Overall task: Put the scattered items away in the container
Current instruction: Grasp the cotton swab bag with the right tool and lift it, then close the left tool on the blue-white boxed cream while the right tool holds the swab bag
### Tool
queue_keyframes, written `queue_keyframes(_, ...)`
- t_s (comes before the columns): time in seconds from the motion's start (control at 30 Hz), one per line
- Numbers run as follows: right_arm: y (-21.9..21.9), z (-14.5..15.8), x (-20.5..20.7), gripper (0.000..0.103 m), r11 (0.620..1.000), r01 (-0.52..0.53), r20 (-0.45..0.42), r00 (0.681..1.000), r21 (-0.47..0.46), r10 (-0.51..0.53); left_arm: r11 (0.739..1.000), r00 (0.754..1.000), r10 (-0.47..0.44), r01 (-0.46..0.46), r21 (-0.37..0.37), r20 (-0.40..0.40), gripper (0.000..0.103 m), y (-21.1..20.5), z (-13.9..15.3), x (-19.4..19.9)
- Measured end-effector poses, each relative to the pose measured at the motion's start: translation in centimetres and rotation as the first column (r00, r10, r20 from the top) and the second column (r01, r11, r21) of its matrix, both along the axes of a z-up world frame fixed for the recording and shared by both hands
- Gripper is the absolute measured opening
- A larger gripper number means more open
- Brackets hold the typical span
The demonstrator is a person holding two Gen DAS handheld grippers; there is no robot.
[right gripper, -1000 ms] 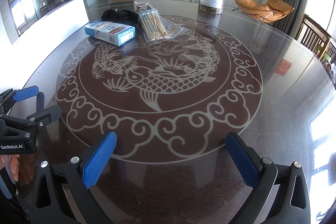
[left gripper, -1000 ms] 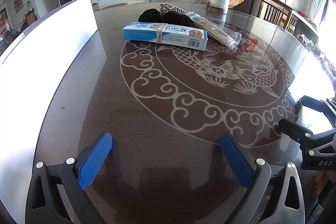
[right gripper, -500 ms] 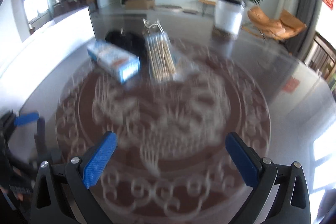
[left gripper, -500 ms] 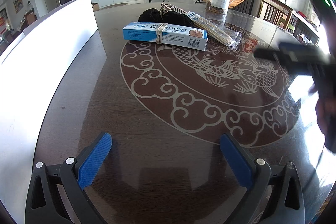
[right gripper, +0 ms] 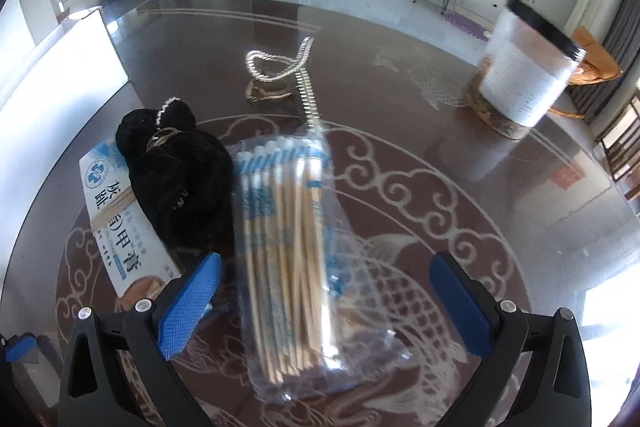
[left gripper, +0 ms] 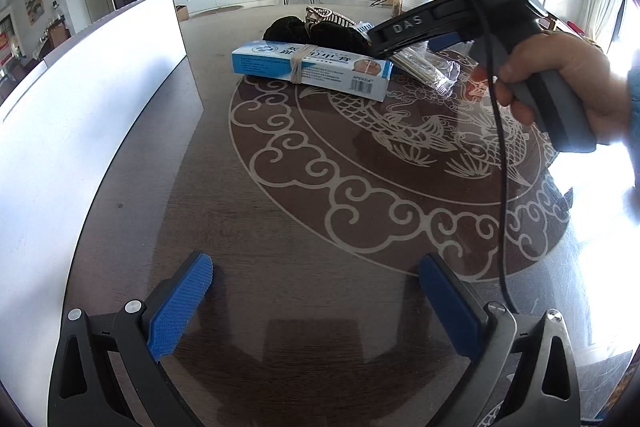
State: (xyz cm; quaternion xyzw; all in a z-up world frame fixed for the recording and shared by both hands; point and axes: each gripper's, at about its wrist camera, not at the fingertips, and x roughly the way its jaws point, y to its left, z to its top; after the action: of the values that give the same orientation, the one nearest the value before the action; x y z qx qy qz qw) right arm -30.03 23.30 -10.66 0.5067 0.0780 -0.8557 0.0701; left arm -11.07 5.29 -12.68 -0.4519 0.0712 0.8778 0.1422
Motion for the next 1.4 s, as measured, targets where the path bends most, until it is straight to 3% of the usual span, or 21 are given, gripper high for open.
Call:
queue_keyframes(0.13, -1.5, -0.4, -0.1, 0.101, 0.999, -0.041, -0.02, 0.999, -0.03, 0.041, 1.0, 1.0, 0.0, 0.0, 0.0, 0.0, 0.103, 0.0, 0.0, 0.0)
queue_keyframes(0.27, -2.2, -0.3, 0.9, 0.058, 0.997, -0.057, -0.041, 0.998, -0.057, 0.054, 1.0, 1.0, 0.0, 0.0, 0.0, 0.0, 0.103, 0.0, 0.0, 0.0)
queue_keyframes(0.37, -2.7, 0.0, 2.1, 0.048, 0.995, -0.077, -0.044, 0.996, -0.067, 0.074, 1.0, 1.0, 0.0, 0.0, 0.0, 0.0, 0.103, 0.0, -0.1, 0.0)
queue_keyframes(0.47, -3.0, 0.2, 4.6, 0.045, 0.993, -0.104, -0.048, 0.994, -0.063, 0.101, 1.0, 1.0, 0.0, 0.0, 0.0, 0.001, 0.103, 0.0, 0.0, 0.0)
queue_keyframes(0.6, -2.7, 0.2, 9.8, 0.045, 0.99, -0.127, -0.057, 0.991, -0.067, 0.123, 1.0, 1.0, 0.0, 0.0, 0.0, 0.0, 0.103, 0.0, 0.0, 0.0)
queue_keyframes(0.8, 0.7, -0.3, 18.0, 0.045, 0.997, -0.016, -0.085, 0.996, -0.081, 0.009, 1.0, 1.0, 0.0, 0.0, 0.0, 0.0, 0.103, 0.0, 0.0, 0.0)
queue_keyframes(0.9, 1.8, -0.4, 20.9, 0.051, 0.998, 0.01, -0.113, 0.993, -0.064, -0.017, 1.0, 1.0, 0.0, 0.0, 0.0, 0.0, 0.103, 0.0, 0.0, 0.0)
queue_keyframes(1.07, 2.6, -0.6, 21.6, 0.071, 0.995, 0.062, -0.138, 0.988, -0.081, -0.073, 1.0, 1.0, 0.0, 0.0, -0.001, 0.001, 0.103, 0.0, 0.0, 0.0)
queue_keyframes(1.23, 2.5, -0.8, 21.5, 0.08, 0.995, 0.058, -0.144, 0.987, -0.083, -0.07, 1.0, 1.0, -0.001, 0.001, -0.001, 0.001, 0.103, 0.0, 0.0, -0.1)
queue_keyframes(1.27, 2.5, -0.7, 21.6, 0.086, 0.995, 0.054, -0.142, 0.988, -0.085, -0.066, 1.0, 1.0, -0.004, 0.004, -0.004, 0.001, 0.103, 0.1, 0.0, -0.1)
queue_keyframes(1.4, 2.0, -1.0, 21.1, 0.095, 0.996, 0.037, -0.125, 0.991, -0.075, -0.046, 0.999, 0.997, -0.036, 0.037, -0.021, 0.061, 0.103, 1.1, 0.1, -1.7)
